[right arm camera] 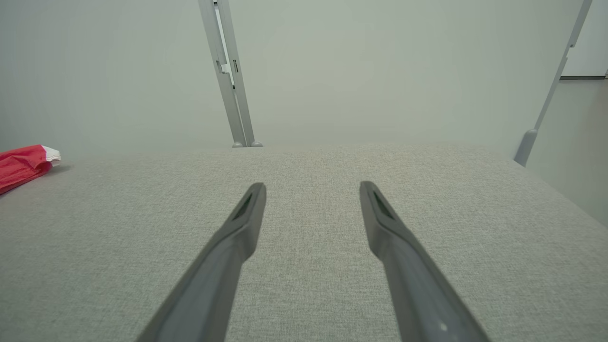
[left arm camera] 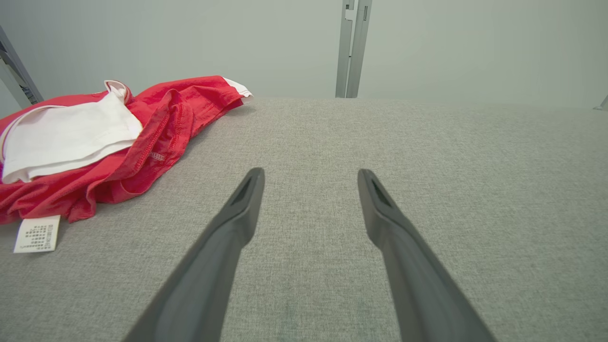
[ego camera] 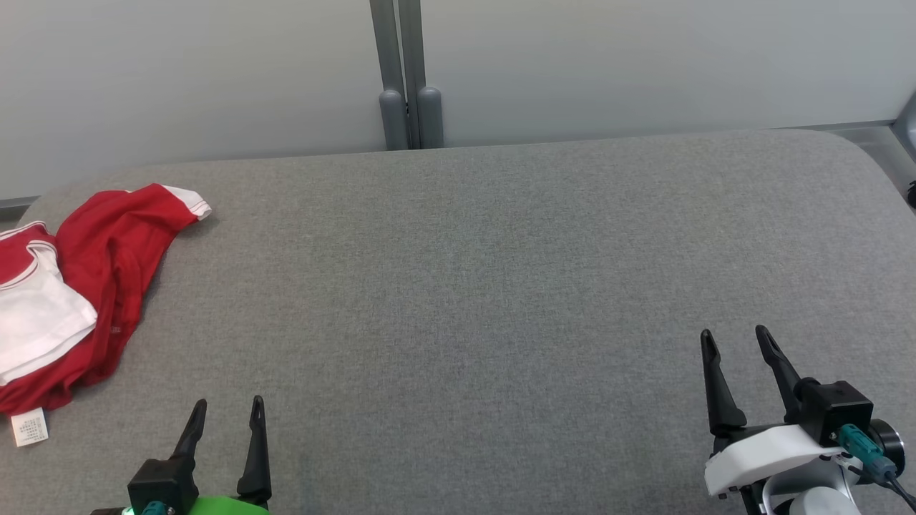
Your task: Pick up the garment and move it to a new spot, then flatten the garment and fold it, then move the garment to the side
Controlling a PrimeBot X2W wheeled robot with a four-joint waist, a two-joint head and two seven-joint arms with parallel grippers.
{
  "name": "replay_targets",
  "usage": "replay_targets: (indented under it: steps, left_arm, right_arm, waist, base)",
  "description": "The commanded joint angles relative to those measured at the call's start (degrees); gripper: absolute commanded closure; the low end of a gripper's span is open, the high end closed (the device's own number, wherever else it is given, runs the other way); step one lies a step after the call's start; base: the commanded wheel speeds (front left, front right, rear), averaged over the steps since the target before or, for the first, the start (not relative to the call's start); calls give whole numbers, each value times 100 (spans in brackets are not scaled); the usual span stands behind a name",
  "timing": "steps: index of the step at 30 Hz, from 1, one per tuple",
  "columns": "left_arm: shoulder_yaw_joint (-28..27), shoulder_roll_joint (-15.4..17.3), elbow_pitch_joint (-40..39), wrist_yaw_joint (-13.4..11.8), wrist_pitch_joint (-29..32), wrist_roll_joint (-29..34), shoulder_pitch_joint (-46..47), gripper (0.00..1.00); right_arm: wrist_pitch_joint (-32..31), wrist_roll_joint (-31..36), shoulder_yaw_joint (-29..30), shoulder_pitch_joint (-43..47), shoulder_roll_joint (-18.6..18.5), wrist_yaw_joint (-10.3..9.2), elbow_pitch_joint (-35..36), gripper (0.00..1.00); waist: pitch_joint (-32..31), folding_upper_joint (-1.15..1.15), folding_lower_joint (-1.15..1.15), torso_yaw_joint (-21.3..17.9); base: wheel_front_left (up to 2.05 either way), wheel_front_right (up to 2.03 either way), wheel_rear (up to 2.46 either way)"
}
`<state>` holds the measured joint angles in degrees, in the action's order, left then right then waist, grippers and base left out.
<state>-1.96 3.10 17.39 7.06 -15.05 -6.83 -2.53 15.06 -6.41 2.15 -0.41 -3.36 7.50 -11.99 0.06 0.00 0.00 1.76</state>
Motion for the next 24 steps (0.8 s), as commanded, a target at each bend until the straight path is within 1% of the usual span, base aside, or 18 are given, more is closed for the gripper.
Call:
replay_targets:
  steps: [1, 7, 10, 14, 17, 21, 24]
  left_arm:
    - [-26, 3, 11, 29, -20, -1, 56, 0]
    - [0, -5, 27, 42, -20, 20, 81, 0]
    - [12, -7, 35, 33, -19, 17, 113, 0]
    - [30, -7, 70, 35, -12, 0, 146, 0]
    - [43, -9, 83, 36, -13, -8, 114, 0]
    - [-55, -9, 96, 36, -12, -18, -15, 0]
    - [-115, -9, 92, 38, -12, -23, -20, 0]
  right_arm:
    - [18, 18, -6, 45, -4, -2, -10, 0]
    - [18, 37, 7, 76, -3, -2, 7, 0]
    - [18, 40, 15, 140, -11, -2, 29, 0]
    - [18, 50, -5, 225, -30, -2, 48, 0]
    - [18, 65, -66, 227, -27, -2, 39, 0]
    - [18, 48, -272, 79, -14, -2, 22, 0]
    - [18, 15, -439, -21, -8, -2, -17, 0]
  waist:
    - [3, 0, 0, 1]
    - [2, 0, 0, 82]
    - [-30, 0, 0, 259]
    - [-90, 0, 0, 709]
    - [-133, 0, 0, 1148]
    - [-150, 0, 0, 1661]
    - [-109, 0, 0, 1902]
  base:
    - [0, 0, 0]
    - [0, 0, 0]
    - [0, 0, 0]
    - [0, 0, 0]
    - [0, 0, 0]
    - [0, 0, 0]
    - [0, 0, 0]
